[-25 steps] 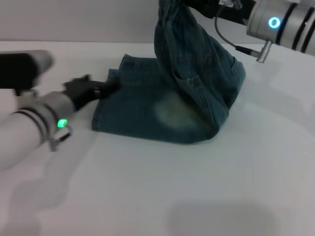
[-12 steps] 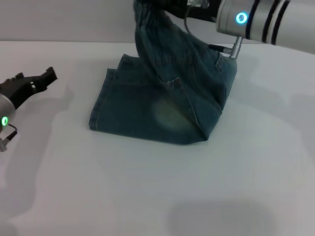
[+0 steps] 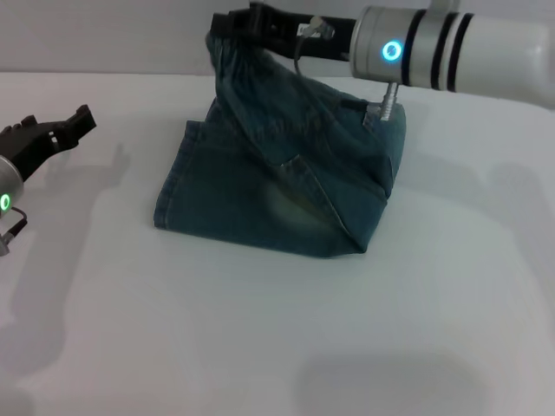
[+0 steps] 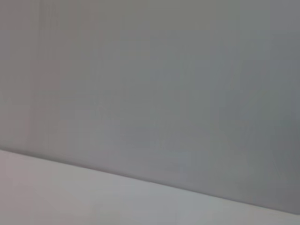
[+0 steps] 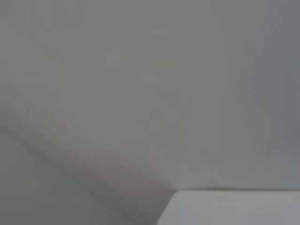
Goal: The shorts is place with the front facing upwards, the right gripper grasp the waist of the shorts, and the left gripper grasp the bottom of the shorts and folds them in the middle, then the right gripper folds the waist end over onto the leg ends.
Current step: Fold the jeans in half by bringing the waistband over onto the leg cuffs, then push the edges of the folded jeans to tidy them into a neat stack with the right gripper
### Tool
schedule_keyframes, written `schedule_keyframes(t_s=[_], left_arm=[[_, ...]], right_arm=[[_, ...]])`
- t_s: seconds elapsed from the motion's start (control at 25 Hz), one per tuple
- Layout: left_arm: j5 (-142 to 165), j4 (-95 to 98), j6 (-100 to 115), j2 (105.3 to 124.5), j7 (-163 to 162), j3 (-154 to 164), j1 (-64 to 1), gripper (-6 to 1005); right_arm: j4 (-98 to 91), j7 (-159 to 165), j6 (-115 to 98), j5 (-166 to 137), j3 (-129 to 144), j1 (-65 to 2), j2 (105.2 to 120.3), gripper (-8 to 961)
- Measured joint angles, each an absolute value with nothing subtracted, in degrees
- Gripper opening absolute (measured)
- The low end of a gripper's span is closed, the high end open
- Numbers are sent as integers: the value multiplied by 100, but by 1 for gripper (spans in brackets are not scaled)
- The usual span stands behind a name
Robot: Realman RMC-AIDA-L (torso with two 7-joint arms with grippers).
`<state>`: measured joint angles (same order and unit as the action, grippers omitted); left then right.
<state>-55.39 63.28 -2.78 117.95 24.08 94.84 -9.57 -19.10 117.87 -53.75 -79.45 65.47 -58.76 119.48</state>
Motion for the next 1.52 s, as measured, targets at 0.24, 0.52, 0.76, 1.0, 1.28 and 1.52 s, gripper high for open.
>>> schedule_keyframes(t_s=[0.24, 0.52, 0.76, 1.0, 1.28, 1.52], left_arm=[[-5537, 6346, -203, 11795, 2522, 9488, -1001, 845], [-5537, 6416, 143, 11813, 2536, 9629, -1040, 845], [-5537, 6401, 247, 11809, 2539, 9748, -1096, 846], [-5537, 6352, 438, 11801, 2540, 9955, -1133, 846], [-5474, 6057, 718, 11817, 2549, 10297, -1312, 845], [-5471, 5916, 843, 11821, 2549, 10428, -1462, 845]], right_arm=[[-1834, 11830, -5241, -7876, 6702, -5946, 11961, 56], [-1807, 11842, -5341, -7878, 6905, -5927, 11933, 125], [-2082, 11249, -4928, -7894, 7350, -5794, 11929, 291], [-3062, 10132, -1441, -7901, 9150, -5208, 11987, 501], [-3031, 11391, 3833, -9131, 12359, -4906, 11985, 520], [-2980, 15442, 4612, -12217, 13287, -3727, 11945, 515]])
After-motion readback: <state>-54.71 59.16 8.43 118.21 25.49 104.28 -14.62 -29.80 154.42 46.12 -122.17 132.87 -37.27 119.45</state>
